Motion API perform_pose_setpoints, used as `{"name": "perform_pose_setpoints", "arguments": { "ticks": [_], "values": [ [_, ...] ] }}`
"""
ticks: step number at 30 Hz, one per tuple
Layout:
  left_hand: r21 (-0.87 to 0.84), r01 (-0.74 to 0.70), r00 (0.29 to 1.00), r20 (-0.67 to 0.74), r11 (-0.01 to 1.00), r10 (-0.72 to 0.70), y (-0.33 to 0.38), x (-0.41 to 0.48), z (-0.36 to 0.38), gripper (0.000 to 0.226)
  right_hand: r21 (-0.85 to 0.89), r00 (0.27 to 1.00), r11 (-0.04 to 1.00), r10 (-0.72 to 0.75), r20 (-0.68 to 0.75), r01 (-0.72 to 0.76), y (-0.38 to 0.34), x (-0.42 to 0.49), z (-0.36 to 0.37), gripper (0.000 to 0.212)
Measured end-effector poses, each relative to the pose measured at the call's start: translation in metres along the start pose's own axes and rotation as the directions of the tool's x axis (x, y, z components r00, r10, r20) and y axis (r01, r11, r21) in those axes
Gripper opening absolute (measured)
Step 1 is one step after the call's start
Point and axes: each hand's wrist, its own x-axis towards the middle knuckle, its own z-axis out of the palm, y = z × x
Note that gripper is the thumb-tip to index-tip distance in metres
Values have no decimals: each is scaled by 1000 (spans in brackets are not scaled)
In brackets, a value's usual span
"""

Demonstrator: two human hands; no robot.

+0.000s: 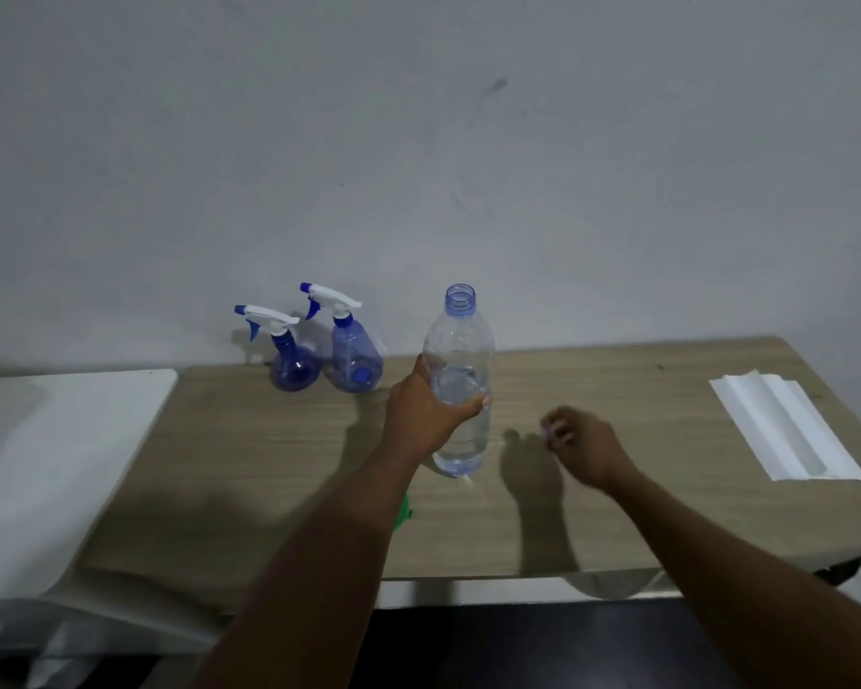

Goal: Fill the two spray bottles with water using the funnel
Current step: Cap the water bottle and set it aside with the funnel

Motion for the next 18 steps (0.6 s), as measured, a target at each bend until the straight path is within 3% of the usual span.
{"name": "perform_pose_setpoints", "arguments": {
  "ticks": [3,6,8,12,18],
  "values": [
    [6,21,1000,12,1000,-21,3,-1,-2,93,323,981,931,-127,-150,169,-81,24,-48,12],
    [20,26,999,30,999,-27,6,0,-1,90,439,946,839,-307,-104,321,-161,28,-101,18],
    [28,33,999,32,999,-34,6,0,-1,94,363,914,848,-405,-29,387,-193,27,-120,19],
    [24,54,997,61,998,-56,6,0,-1,107,-28,851,852,-521,65,523,-215,29,-119,20],
    [75,37,997,67,997,-42,5,2,1,90,-292,803,749,-566,184,595,-227,30,-113,26]
  ]
}}
